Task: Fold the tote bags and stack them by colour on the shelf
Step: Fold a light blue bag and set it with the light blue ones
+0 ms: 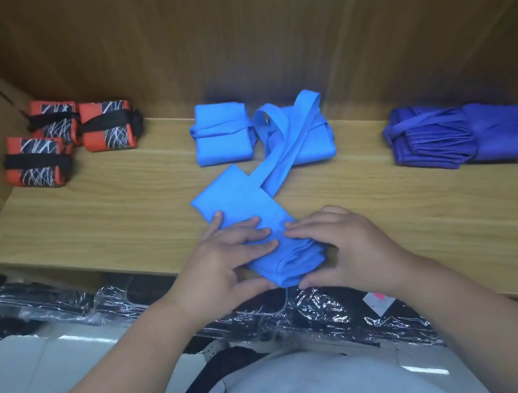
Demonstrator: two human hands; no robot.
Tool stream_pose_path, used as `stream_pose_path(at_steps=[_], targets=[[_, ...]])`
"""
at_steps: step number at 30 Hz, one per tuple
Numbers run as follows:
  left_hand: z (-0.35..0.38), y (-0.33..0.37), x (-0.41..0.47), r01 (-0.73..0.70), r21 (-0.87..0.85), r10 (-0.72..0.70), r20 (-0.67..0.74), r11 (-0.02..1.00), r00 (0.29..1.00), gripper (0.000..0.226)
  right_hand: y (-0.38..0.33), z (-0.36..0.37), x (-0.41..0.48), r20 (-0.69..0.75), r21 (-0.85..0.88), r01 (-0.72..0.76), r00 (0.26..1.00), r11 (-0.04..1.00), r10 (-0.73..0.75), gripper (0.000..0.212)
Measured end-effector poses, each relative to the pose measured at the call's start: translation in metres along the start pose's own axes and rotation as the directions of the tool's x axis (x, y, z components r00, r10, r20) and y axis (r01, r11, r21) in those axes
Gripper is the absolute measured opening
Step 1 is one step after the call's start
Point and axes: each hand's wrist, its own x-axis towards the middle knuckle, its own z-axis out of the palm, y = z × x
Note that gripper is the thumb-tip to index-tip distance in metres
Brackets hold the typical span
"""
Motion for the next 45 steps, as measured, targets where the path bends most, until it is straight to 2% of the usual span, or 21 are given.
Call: stream_pose_path(at_steps=[4,7,8,10,14,17,20,22,24,26,29,32,35,37,39,41,45], targets=[[-0.004,0.004,-0.001,0.077,-0.089,-0.076,0.012,0.993,0.997,0.061,-0.005,-0.001,-0.006,0.017,0.005,-0.054,0.998,0.999,0.054,0.083],[-0.007,0.012,-0.001,0.100,-0.081,-0.100,0.002,0.992,0.995,0.069,-0.011,-0.001,-0.003,-0.048,-0.002,-0.042,0.998,0.999,0.042,0.050],[-0.008,0.014,-0.002,0.118,-0.076,-0.117,0.016,0.990,0.993,0.067,-0.013,-0.002,0.000,-0.071,-0.039,-0.016,0.997,0.999,0.013,0.039],[-0.011,0.019,-0.005,0.136,-0.084,-0.132,0.045,0.987,0.990,0.050,-0.017,-0.007,0.005,-0.078,-0.139,0.049,0.995,0.989,-0.061,0.029],[-0.016,0.025,-0.006,0.044,-0.117,-0.038,0.052,0.992,0.998,0.036,-0.024,-0.020,0.019,0.060,-0.315,0.223,0.975,0.923,-0.215,0.033],[-0.020,0.026,0.000,0.088,-0.214,-0.088,0.012,0.973,0.996,0.028,-0.030,-0.027,0.031,0.102,-0.325,0.259,0.966,0.910,-0.238,0.035],[-0.025,0.028,0.002,0.165,-0.343,-0.182,-0.017,0.925,0.983,0.029,-0.034,-0.028,0.045,0.141,-0.259,0.187,0.978,0.948,-0.154,0.043],[-0.027,0.027,0.003,0.215,-0.403,-0.244,-0.021,0.890,0.970,0.031,-0.035,-0.026,0.055,0.169,-0.100,0.066,0.985,0.993,-0.048,0.049],[-0.027,0.026,0.002,0.257,-0.421,-0.297,-0.031,0.870,0.954,0.022,-0.032,-0.024,0.061,0.195,0.034,-0.045,0.980,0.998,0.037,0.052],[-0.027,0.025,0.005,0.293,-0.461,-0.347,-0.034,0.837,0.937,0.015,-0.027,-0.022,0.066,0.200,0.041,-0.080,0.977,0.996,0.070,0.056],[-0.029,0.021,0.013,0.322,-0.528,-0.404,-0.043,0.786,0.914,0.015,-0.019,-0.017,0.070,0.127,0.076,-0.098,0.988,0.992,0.087,0.052],[-0.030,0.018,0.023,0.350,-0.598,-0.484,-0.072,0.721,0.872,0.037,-0.017,-0.008,0.072,-0.015,0.117,-0.131,0.991,0.984,0.134,0.050],[-0.026,0.017,0.032,0.360,-0.648,-0.565,-0.133,0.671,0.814,0.035,-0.017,-0.001,0.076,-0.080,0.155,-0.210,0.971,0.965,0.224,0.031],[-0.024,0.014,0.034,0.361,-0.657,-0.601,-0.179,0.662,0.779,0.035,-0.017,0.002,0.080,-0.082,0.154,-0.260,0.958,0.953,0.275,0.020],[-0.023,0.012,0.034,0.373,-0.634,-0.605,-0.192,0.678,0.773,0.034,-0.017,0.004,0.082,-0.077,0.140,-0.295,0.948,0.945,0.307,0.033],[-0.023,0.011,0.034,0.394,-0.534,-0.575,-0.224,0.748,0.787,0.032,-0.016,0.004,0.082,-0.079,0.138,-0.319,0.940,0.938,0.332,0.045],[-0.019,-0.002,0.035,0.350,-0.264,-0.424,-0.315,0.899,0.849,0.029,-0.014,0.009,0.081,-0.073,0.184,-0.299,0.946,0.936,0.317,0.024]])
